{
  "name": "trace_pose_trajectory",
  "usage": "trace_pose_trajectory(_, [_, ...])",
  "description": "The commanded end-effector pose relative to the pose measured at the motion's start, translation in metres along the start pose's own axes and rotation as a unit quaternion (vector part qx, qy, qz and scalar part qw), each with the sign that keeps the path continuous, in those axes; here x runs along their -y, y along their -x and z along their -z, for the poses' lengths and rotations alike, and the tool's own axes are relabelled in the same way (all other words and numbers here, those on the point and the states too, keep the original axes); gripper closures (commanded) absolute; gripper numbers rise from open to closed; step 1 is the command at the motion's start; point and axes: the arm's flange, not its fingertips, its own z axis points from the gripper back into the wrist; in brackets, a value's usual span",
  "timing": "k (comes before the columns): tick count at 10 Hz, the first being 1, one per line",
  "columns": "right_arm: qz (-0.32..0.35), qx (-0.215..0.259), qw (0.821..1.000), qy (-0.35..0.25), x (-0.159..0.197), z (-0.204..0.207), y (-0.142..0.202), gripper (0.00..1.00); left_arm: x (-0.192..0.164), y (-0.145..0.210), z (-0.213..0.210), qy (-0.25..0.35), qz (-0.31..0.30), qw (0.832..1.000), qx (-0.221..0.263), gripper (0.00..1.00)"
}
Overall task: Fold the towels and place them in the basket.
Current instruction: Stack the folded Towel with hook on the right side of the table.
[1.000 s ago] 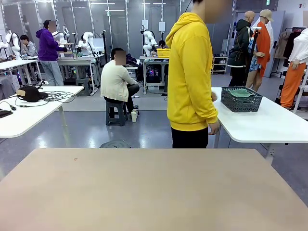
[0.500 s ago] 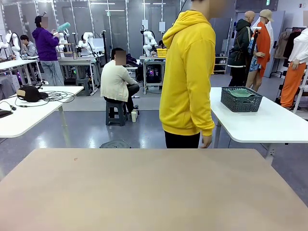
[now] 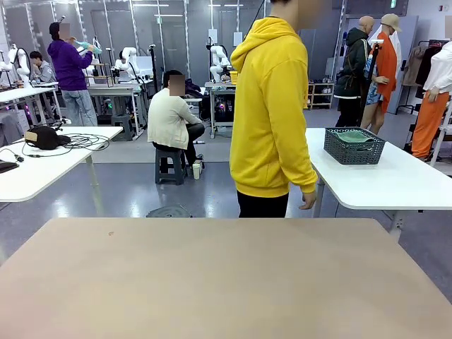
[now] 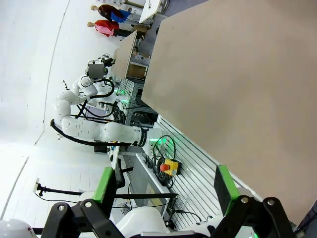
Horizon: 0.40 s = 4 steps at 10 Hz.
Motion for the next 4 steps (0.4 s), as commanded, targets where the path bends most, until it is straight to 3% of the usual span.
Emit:
trace_pose_trajectory(1, [0.001,-0.004,1.000,0.006,0.0018,-0.0010,0.0017,0.00,0.0019,0.0028,0.0000,-0.001,0.000,1.000,-0.002,0.02])
trace_pose_trajectory(4, [0.001,-0.004,1.000,0.006,0.0018,-0.0010,0.0017,0.00,0.0019,0.0028,0.0000,-0.001,0.000,1.000,-0.002,0.02])
